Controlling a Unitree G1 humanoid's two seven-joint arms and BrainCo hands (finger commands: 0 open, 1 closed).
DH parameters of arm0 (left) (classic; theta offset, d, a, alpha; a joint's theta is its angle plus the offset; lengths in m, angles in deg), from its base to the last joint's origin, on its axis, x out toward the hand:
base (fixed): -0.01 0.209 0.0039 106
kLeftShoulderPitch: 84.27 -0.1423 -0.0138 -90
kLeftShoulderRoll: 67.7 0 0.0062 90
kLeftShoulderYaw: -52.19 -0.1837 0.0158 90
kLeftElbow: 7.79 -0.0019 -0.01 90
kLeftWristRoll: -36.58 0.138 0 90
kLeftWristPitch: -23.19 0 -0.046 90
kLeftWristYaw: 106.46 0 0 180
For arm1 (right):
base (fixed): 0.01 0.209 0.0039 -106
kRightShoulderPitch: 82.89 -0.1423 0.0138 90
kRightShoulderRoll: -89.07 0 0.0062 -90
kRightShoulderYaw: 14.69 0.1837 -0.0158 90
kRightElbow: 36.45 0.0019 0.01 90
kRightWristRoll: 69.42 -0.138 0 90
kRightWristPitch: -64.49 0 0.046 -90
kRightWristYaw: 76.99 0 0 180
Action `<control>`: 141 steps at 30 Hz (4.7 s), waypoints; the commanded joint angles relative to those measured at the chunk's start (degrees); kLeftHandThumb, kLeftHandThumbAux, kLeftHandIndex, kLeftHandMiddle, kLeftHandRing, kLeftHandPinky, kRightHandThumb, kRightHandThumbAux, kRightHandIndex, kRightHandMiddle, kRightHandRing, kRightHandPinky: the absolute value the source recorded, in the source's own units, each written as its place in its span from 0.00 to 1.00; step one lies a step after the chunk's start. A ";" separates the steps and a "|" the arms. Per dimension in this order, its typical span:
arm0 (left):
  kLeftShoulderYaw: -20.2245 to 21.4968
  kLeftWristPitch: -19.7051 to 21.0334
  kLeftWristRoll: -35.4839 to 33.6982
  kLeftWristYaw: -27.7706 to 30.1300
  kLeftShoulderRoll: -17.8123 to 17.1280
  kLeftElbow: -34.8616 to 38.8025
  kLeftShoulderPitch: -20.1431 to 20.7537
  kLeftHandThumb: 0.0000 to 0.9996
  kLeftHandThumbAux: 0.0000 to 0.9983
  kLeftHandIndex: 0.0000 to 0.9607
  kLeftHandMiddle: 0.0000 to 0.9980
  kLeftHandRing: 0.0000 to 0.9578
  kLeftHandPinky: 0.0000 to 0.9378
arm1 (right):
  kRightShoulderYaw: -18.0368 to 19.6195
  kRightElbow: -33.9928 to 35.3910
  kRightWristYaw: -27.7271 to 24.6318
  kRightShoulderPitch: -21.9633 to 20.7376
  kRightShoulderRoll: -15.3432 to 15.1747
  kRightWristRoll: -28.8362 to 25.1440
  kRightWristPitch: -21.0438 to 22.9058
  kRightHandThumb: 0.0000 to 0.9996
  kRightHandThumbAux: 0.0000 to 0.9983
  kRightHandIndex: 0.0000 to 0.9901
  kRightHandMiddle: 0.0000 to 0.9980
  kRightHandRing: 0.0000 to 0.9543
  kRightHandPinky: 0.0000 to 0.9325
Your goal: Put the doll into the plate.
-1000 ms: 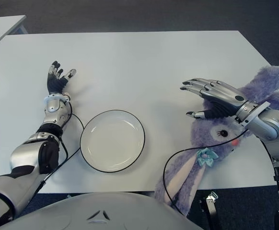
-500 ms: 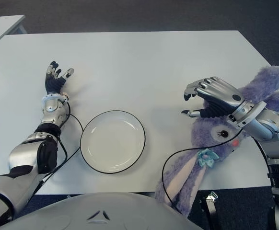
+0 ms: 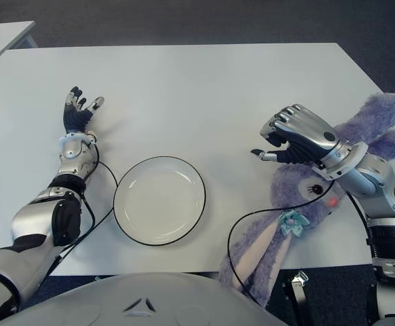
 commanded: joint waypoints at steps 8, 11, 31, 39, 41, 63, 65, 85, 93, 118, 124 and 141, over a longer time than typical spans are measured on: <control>0.16 7.65 -0.16 0.89 3.33 -8.88 -11.56 0.00 0.77 0.06 0.03 0.00 0.02 | -1.31 -1.81 4.48 -2.75 2.50 4.95 -2.50 0.34 0.52 0.82 0.87 0.91 0.93; 0.21 7.70 -0.21 1.03 3.29 -8.89 -11.53 0.00 0.77 0.06 0.03 0.00 0.02 | -1.47 -1.56 5.63 -3.17 2.85 6.80 -2.48 0.34 0.53 0.82 0.87 0.91 0.92; 0.46 6.93 -0.55 1.12 3.71 -8.74 -11.61 0.00 0.78 0.06 0.03 0.00 0.02 | -1.50 3.17 6.20 -5.29 2.88 10.84 2.19 0.30 0.42 0.30 0.39 0.36 0.32; 0.62 6.72 -0.78 1.04 3.98 -8.67 -11.69 0.00 0.78 0.06 0.03 0.00 0.02 | -0.94 8.06 -3.18 -3.47 -1.93 3.88 7.02 0.28 0.39 0.04 0.06 0.10 0.14; 0.59 6.81 -0.76 0.97 4.01 -8.68 -11.67 0.00 0.78 0.06 0.03 0.00 0.02 | -0.64 9.40 -5.86 -2.40 -3.29 1.11 8.07 0.28 0.39 0.03 0.05 0.10 0.14; 0.14 7.81 -0.24 0.29 4.32 -8.82 -11.29 0.00 0.78 0.05 0.03 0.00 0.03 | 10.35 12.04 3.70 11.69 3.07 5.96 -12.01 0.17 0.41 0.05 0.10 0.09 0.11; 0.18 8.21 -0.28 0.21 4.27 -8.85 -11.20 0.00 0.78 0.06 0.03 0.00 0.03 | 10.08 10.56 4.79 10.74 3.19 7.97 -14.46 0.17 0.42 0.06 0.12 0.10 0.12; -0.18 7.54 0.13 0.19 3.82 -8.73 -11.59 0.00 0.78 0.06 0.03 0.00 0.02 | 5.47 7.45 3.75 11.35 1.30 9.86 -19.87 0.16 0.51 0.08 0.11 0.11 0.11; 0.12 7.50 -0.25 0.92 3.69 -8.69 -11.60 0.00 0.78 0.06 0.02 0.00 0.02 | 4.12 7.74 1.07 12.54 0.17 9.75 -18.06 0.23 0.51 0.07 0.10 0.10 0.11; -0.04 7.04 -0.01 0.69 3.31 -8.65 -11.67 0.00 0.77 0.05 0.02 0.00 0.01 | 3.93 9.70 -5.63 15.00 -3.13 13.08 -11.17 0.21 0.47 0.02 0.07 0.06 0.07; 0.04 6.96 -0.13 0.87 3.33 -8.66 -11.70 0.00 0.77 0.05 0.02 0.00 0.01 | 6.20 6.88 -2.06 16.00 -2.94 15.54 -13.39 0.20 0.45 0.05 0.10 0.09 0.12; 0.11 6.74 -0.18 0.95 3.47 -8.65 -11.76 0.00 0.79 0.05 0.02 0.00 0.01 | 13.60 -2.42 20.33 17.47 1.25 25.30 -22.18 0.15 0.43 0.27 0.28 0.27 0.29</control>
